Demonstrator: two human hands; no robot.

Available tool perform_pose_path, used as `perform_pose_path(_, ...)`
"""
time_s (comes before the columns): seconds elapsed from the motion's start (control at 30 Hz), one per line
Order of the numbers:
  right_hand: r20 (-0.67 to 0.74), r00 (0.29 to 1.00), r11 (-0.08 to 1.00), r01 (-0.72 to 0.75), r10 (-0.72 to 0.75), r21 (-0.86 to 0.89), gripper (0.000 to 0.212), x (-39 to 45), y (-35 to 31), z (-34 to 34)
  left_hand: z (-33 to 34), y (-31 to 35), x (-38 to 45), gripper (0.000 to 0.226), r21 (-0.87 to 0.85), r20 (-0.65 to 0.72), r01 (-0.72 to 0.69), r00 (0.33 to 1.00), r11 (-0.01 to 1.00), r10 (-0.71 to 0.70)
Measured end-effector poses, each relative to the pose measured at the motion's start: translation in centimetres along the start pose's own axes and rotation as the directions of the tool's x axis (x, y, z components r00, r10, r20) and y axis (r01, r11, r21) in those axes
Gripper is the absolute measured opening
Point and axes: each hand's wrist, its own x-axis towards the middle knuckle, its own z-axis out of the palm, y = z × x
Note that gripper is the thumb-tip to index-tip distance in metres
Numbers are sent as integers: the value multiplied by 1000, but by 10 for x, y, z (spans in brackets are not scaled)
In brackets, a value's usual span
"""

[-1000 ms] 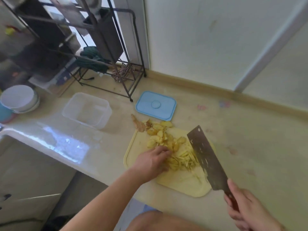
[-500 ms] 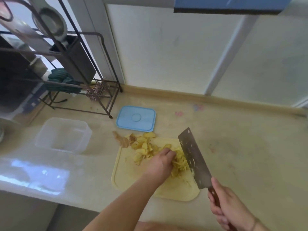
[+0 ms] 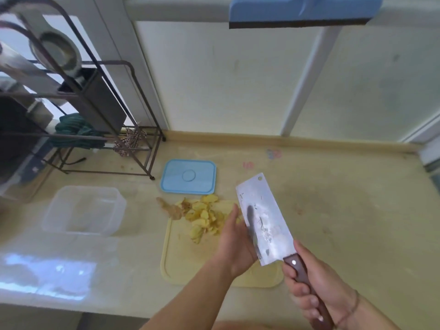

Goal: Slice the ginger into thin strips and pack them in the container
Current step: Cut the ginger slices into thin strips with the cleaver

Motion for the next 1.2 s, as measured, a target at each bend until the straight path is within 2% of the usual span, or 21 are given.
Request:
perform_pose_path(0.03, 5, 1000, 1000, 0, 0, 22, 60, 1, 1, 0, -2, 2, -3, 70, -111, 63, 63, 996, 992, -56)
perform_pose_path(0.1, 6, 1000, 999, 7, -7, 48, 59, 0, 3, 1, -8, 5, -4, 77, -213, 148, 104, 986, 972, -73)
perform_pose_path(0.2, -3, 1000, 998, 15, -15, 57, 58, -3, 5, 0, -15, 6, 0, 78, -236, 100, 57, 994, 970, -34)
perform_pose_path(0.4, -55, 997, 998, 49, -46, 47, 59, -13, 4, -4, -32, 10, 3, 71, -85, -61, 5, 998, 996, -10)
perform_pose_path(0.47, -114, 991, 997, 73, -75, -20, 60, -17, 4, -1, -35, 11, 1, 60, 43, -143, -28, 989, 999, 34)
perform_pose_path(0.5, -170, 975, 985, 126, -145, -115, 63, -17, 5, 0, -36, 12, -1, 52, 175, -187, -75, 976, 982, 108)
perform_pose_path(0.53, -223, 939, 936, 192, -263, -294, 68, -17, 7, 1, -38, 13, -4, 44, 342, -213, -131, 954, 930, 213)
perform_pose_path(0.57, -254, 878, 814, 221, -406, -538, 75, -18, 9, 0, -40, 12, -7, 36, 502, -204, -195, 920, 843, 334)
perform_pose_path(0.6, -242, 812, 636, 193, -531, -747, 80, -18, 11, -2, -41, 12, -11, 28, 626, -181, -249, 875, 739, 448)
perform_pose_path(0.63, -206, 768, 460, 127, -606, -879, 81, -17, 14, -3, -43, 11, -15, 21, 707, -165, -291, 818, 644, 552)
perform_pose_path(0.7, -153, 718, 204, -16, -679, -979, 77, -12, 17, -6, -45, 10, -23, 14, 814, -130, -345, 677, 468, 725)
perform_pose_path(0.77, -78, 713, 18, -91, -696, -996, 86, -5, 20, -9, -41, 9, -30, 12, 889, 52, -404, 557, 216, 829)
perform_pose_path(0.87, -24, 724, -97, -125, -690, -987, 109, 7, 22, -18, -35, 10, -32, 8, 842, 469, -476, 416, -253, 779)
perform_pose_path(0.9, -16, 729, -116, -130, -685, -985, 112, 10, 22, -20, -33, 13, -30, 9, 818, 533, -467, 398, -335, 747)
perform_pose_path(0.93, -10, 736, -134, -137, -677, -981, 115, 12, 22, -22, -30, 19, -27, 12, 823, 540, -448, 423, -350, 728)
perform_pose_path(1.0, 23, 759, -188, -132, -651, -973, 120, 12, 21, -21, -23, 31, -20, 19, 864, 496, -399, 578, -306, 648)
perform_pose_path(1.03, 49, 766, -218, -120, -640, -969, 122, 13, 21, -20, -21, 36, -17, 19, 872, 490, -370, 681, -321, 544)
perform_pose_path(1.07, 77, 772, -245, -104, -631, -964, 121, 13, 21, -19, -19, 40, -13, 19, 864, 477, -337, 785, -374, 396)
perform_pose_path(1.1, 104, 774, -270, -88, -624, -959, 118, 14, 21, -17, -19, 43, -9, 19, 840, 447, -309, 860, -445, 247)
perform_pose_path(1.13, 127, 775, -288, -74, -620, -955, 115, 14, 21, -16, -18, 45, -6, 19, 803, 421, -299, 897, -516, 137)
perform_pose_path(1.2, 150, 779, -310, -60, -609, -949, 107, 13, 20, -14, -19, 47, -2, 22, 752, 406, -300, 912, -587, 54)
